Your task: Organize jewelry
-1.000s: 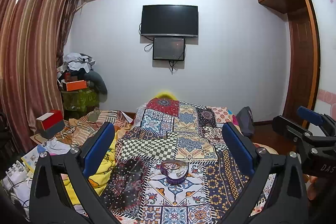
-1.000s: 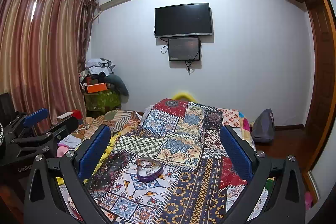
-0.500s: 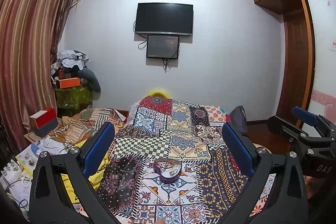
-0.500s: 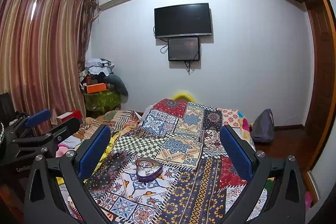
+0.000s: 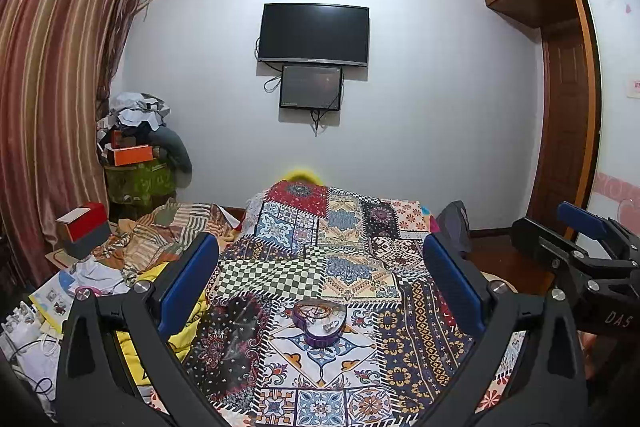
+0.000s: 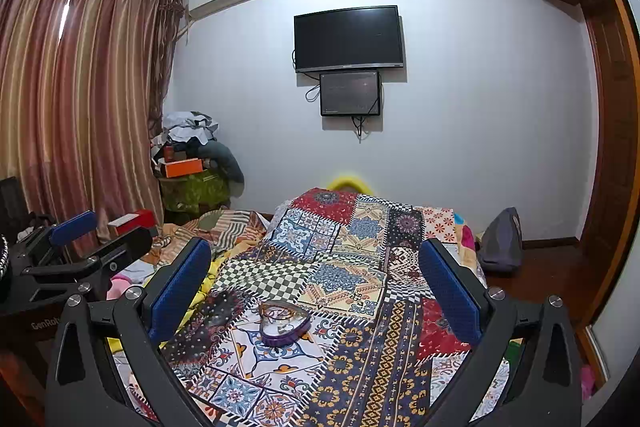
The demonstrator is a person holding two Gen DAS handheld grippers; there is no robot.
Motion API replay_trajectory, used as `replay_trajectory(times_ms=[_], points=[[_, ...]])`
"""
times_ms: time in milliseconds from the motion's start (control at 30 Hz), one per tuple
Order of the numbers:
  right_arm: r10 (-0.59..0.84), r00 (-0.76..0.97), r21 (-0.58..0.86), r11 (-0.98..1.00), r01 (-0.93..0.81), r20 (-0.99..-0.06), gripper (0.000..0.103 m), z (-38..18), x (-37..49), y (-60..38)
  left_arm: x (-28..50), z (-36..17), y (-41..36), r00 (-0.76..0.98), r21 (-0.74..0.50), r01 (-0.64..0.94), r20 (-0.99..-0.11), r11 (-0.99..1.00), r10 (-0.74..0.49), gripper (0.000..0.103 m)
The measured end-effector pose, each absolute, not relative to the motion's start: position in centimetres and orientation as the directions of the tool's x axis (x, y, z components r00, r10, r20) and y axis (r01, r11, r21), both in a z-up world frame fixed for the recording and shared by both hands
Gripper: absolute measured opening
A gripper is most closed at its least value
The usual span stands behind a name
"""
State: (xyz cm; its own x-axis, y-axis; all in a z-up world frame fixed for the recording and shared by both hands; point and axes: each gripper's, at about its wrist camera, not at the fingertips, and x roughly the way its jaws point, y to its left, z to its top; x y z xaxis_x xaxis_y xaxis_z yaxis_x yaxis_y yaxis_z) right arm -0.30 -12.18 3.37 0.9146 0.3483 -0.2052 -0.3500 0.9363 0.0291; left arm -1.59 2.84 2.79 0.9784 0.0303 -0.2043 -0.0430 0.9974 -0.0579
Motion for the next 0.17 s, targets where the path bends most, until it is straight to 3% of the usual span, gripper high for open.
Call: replay_trajectory(times_ms=[167], points=[[0.346, 0.916, 0.027, 0.937, -0.348, -0.205, 0.103, 3.36, -0.3, -11.89, -1.57, 2.7, 3.0, 0.978, -0.06, -0.041, -0.206, 0.997, 0.028, 0.102]])
